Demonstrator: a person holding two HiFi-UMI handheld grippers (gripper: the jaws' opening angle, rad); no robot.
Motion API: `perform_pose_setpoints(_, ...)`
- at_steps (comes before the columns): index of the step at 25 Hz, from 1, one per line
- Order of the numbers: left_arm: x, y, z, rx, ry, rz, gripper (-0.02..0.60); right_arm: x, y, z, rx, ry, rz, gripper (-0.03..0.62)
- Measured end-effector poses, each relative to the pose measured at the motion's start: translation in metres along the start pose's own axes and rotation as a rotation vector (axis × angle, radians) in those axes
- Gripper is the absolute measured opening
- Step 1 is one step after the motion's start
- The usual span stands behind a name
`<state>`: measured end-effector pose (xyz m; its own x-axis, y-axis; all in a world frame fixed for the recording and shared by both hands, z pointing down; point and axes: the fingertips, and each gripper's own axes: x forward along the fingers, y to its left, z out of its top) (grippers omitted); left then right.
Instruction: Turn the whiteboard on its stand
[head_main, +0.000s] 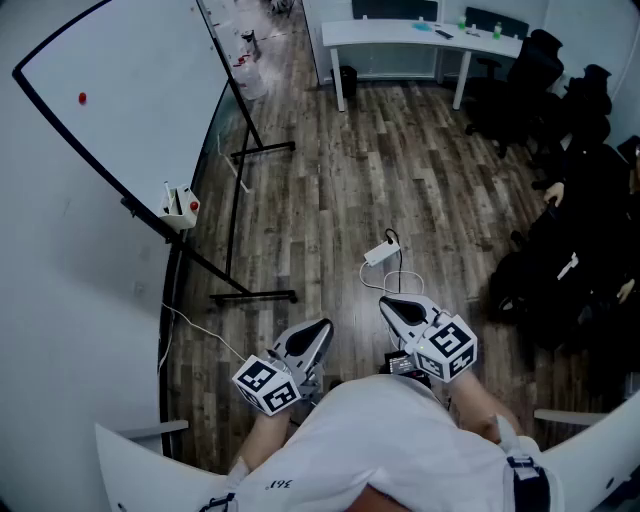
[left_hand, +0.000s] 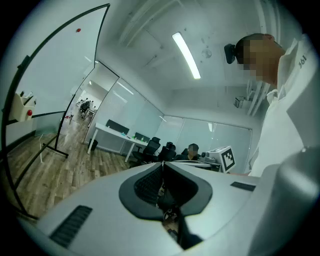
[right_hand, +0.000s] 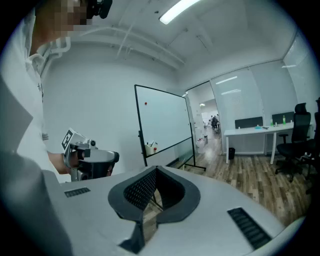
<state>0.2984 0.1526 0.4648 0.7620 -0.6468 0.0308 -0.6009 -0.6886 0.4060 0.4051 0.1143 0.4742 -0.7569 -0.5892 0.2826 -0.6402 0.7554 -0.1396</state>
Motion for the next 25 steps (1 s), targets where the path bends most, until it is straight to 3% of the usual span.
perform_pose_setpoints(25,-0.0081,0.0062,0.0006,-0.013,-0.008,0.028,0.018,0.0005,0.0024,-0.0018,0.017,-0.009,-0.009,0.028)
